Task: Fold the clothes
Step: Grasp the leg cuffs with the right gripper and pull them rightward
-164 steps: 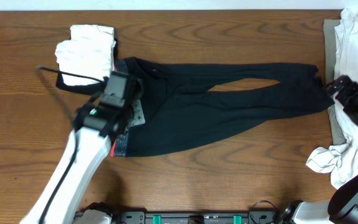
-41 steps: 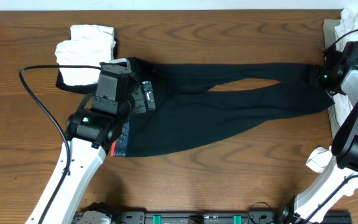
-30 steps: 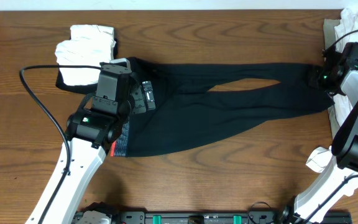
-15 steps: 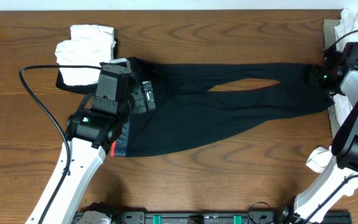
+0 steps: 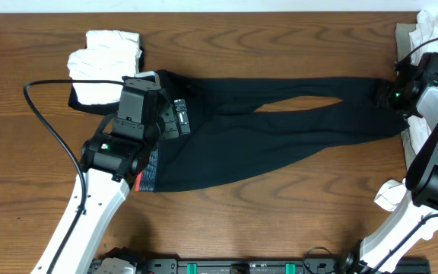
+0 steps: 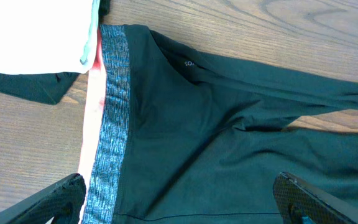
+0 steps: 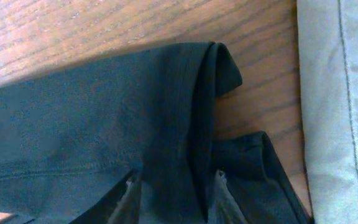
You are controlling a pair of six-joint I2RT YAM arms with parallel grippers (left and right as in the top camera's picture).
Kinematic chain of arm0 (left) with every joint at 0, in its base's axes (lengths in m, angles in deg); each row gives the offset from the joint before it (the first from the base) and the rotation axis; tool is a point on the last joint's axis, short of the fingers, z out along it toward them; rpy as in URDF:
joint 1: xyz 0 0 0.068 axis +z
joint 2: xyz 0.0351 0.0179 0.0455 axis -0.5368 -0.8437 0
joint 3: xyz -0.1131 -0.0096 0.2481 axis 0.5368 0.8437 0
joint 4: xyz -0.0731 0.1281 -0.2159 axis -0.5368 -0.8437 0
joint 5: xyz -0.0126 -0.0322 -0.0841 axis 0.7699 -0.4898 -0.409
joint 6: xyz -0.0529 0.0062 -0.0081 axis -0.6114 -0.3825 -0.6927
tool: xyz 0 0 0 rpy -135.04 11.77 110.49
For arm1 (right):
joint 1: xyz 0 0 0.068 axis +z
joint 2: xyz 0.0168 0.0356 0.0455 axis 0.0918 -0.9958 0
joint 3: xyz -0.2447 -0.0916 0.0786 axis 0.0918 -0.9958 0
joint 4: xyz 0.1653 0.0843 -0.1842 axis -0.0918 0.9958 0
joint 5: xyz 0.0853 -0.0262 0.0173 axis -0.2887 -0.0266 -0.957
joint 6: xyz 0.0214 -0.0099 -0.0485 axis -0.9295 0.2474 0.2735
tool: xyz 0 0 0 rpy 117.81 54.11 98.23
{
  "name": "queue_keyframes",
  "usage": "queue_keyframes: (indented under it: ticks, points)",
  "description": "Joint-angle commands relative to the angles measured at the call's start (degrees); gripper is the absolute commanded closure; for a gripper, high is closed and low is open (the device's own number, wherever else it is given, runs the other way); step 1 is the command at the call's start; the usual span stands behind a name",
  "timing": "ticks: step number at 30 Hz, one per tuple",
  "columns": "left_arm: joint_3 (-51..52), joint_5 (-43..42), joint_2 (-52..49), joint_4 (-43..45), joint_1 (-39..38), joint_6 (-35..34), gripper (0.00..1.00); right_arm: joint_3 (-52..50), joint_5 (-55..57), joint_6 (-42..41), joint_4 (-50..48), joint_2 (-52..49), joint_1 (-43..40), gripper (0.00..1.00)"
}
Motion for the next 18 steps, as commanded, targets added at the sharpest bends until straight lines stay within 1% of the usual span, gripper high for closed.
queue_keyframes:
  ticks: [1, 4, 8, 10, 14, 18]
  points:
    - [-1.05, 0.85, 0.35, 0.04, 0.24, 0.96, 0.02, -0.66, -0.70, -0.31, -0.09, -0.50, -0.63, 0.72]
    - [-1.05, 0.85, 0.35, 0.04, 0.24, 0.96, 0.02, -0.66, -0.70, -0.33, -0.15, -0.50, -0.63, 0.80]
    - [-1.05, 0.85, 0.35, 0.04, 0.24, 0.98, 0.02, -0.63, -0.79, -0.37, -0.42, -0.50, -0.63, 0.95]
    - [-1.05, 0.85, 0.35, 0.04, 0.24, 0.96, 0.02, -0.63, -1.44, -1.07, -0.85, -0.50, -0.63, 0.99]
    - [-1.05, 0.85, 0.35, 0.04, 0.24, 0.98, 0.02, -0.57, -6.23, -1.20, -2.93, -0.50, -0.63, 0.99]
    - [-1.05, 0.85, 0.35, 0.04, 0.24, 0.96, 0.02, 0.46, -7.54, -1.22, -3.56, -0.15, -0.63, 0.99]
